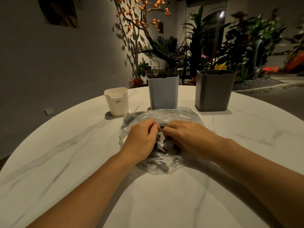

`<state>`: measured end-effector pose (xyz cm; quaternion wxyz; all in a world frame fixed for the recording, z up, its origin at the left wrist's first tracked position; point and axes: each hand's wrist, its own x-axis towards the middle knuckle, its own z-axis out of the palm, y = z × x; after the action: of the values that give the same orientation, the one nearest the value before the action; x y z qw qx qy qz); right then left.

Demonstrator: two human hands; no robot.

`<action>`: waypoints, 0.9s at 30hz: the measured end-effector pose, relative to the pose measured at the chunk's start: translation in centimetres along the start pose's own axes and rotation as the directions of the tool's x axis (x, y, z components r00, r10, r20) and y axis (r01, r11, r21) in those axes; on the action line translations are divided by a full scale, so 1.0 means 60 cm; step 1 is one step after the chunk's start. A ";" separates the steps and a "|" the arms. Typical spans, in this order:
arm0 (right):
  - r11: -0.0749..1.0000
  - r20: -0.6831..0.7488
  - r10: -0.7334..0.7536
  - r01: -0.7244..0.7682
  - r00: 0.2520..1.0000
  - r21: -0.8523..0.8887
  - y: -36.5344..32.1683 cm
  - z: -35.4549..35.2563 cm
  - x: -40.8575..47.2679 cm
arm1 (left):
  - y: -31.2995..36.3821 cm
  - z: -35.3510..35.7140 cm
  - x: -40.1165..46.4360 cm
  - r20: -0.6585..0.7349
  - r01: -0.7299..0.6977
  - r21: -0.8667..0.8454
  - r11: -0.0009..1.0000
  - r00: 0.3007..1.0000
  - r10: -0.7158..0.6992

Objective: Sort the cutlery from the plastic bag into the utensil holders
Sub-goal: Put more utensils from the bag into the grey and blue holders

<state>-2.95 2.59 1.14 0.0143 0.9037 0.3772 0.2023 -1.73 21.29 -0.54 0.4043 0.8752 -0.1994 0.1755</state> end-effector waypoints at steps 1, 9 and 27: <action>1.000 -0.046 -0.015 0.015 0.999 -0.002 0.001 0.001 -0.003 | 0.002 -0.002 -0.002 0.015 -0.011 0.010 1.000 1.000 0.011; 0.996 -0.357 -0.026 0.056 0.934 0.075 -0.020 -0.004 0.003 | 0.025 0.010 -0.013 0.007 -0.073 -0.072 0.995 0.997 0.074; 0.745 -0.168 0.434 -0.248 0.885 0.619 -0.011 0.011 -0.004 | 0.043 -0.014 0.010 -0.161 0.100 -0.662 0.743 0.949 -0.271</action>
<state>-3.31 2.98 0.32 -0.3573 0.8763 0.2444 0.2115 -2.61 20.28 1.88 0.7179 0.6685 -0.1068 0.1621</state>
